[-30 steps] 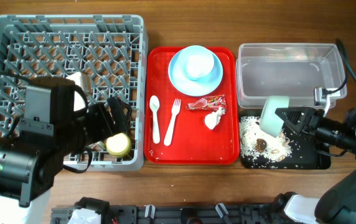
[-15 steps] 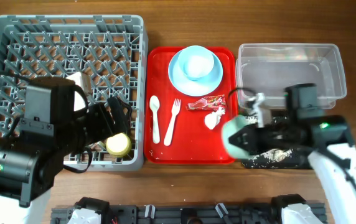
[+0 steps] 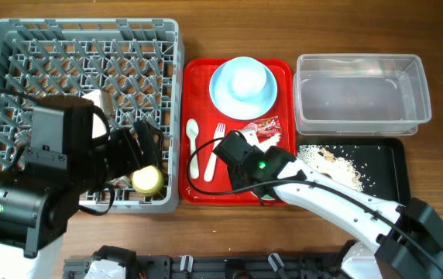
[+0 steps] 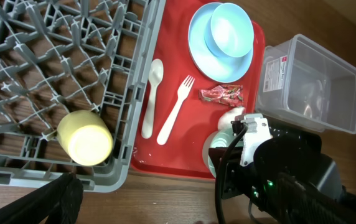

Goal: Sort waste into correct bins and load items into the dishwasher rack
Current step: 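Set the emptied mint bowl back on the red tray, then reach the right gripper to the red wrapper beside the plate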

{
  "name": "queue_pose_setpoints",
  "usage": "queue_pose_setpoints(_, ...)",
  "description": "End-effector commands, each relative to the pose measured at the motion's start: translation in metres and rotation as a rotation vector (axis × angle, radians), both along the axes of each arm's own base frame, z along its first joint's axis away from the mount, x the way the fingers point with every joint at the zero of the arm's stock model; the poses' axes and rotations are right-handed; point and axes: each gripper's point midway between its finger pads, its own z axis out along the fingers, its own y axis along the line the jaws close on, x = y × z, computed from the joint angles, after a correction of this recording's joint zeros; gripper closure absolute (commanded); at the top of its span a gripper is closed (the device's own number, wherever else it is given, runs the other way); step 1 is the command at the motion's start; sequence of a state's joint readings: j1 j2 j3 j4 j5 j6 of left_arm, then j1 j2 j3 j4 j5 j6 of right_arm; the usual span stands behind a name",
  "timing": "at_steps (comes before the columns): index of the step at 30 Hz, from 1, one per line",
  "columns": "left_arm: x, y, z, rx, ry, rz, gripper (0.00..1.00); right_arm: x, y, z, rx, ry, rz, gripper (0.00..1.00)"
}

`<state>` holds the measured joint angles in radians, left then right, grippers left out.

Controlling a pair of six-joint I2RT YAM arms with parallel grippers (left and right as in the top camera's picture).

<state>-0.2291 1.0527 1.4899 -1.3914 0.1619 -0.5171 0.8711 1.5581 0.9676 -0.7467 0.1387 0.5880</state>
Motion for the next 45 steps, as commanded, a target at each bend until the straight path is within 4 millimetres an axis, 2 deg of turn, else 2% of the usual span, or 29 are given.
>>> queue_pose_setpoints(1,0.000,-0.001,0.002,0.008,-0.013,-0.015,0.00,-0.001,0.005,0.000,0.011,0.005,-0.006,0.73)
queue_pose_setpoints(2,0.000,-0.001,0.002,0.008,-0.013,-0.015,0.00,-0.002,0.005,0.002,0.014,0.004,-0.006,0.69)
queue_pose_setpoints(4,0.000,-0.001,0.002,0.008,-0.014,-0.015,0.00,0.000,0.006,0.022,0.070,-0.032,-0.035,0.68)
queue_pose_setpoints(6,0.001,-0.001,0.002,0.007,-0.017,-0.015,0.00,0.003,0.008,0.065,0.190,-0.121,-0.064,0.62)
queue_pose_setpoints(7,0.001,-0.001,0.002,0.007,-0.016,-0.015,0.00,0.005,0.005,0.105,0.297,-0.201,-0.089,0.55)
queue_pose_setpoints(8,0.001,-0.001,0.002,0.007,-0.016,-0.015,0.00,0.004,-0.002,0.136,0.378,-0.268,-0.099,0.48)
queue_pose_setpoints(10,0.001,-0.001,0.002,0.007,-0.016,-0.015,0.00,-0.004,-0.024,0.187,0.502,-0.389,-0.112,0.36)
queue_pose_setpoints(12,0.001,-0.001,0.002,0.007,-0.016,-0.015,0.00,-0.022,-0.046,0.230,0.598,-0.519,-0.064,0.24)
queue_pose_setpoints(14,0.001,-0.001,0.002,0.007,-0.016,-0.015,0.00,-0.036,-0.062,0.248,0.653,-0.570,-0.060,0.15)
queue_pose_setpoints(17,0.001,-0.001,0.002,0.007,-0.016,-0.015,0.00,-0.042,-0.068,0.242,0.631,-0.549,-0.061,0.11)
queue_pose_setpoints(19,0.001,-0.001,0.002,0.007,-0.016,-0.015,0.00,-0.043,-0.069,0.232,0.600,-0.519,-0.059,0.00)
queue_pose_setpoints(38,0.001,-0.001,0.002,0.007,-0.016,-0.015,0.00,-0.041,-0.065,0.232,0.606,-0.511,-0.065,0.00)
queue_pose_setpoints(42,0.001,-0.001,0.002,0.007,-0.016,-0.015,0.00,-0.042,-0.064,0.229,0.663,-0.453,-0.166,0.00)
queue_pose_setpoints(43,0.001,-0.001,0.002,0.007,-0.016,-0.015,0.00,-0.042,-0.063,0.227,0.679,-0.430,-0.193,0.00)
queue_pose_setpoints(44,0.001,-0.001,0.002,0.007,-0.016,-0.015,0.00,-0.041,-0.054,0.226,0.675,-0.426,-0.145,0.02)
queue_pose_setpoints(45,0.001,-0.001,0.002,0.007,-0.016,-0.015,0.00,-0.043,-0.042,0.227,0.669,-0.425,-0.040,0.09)
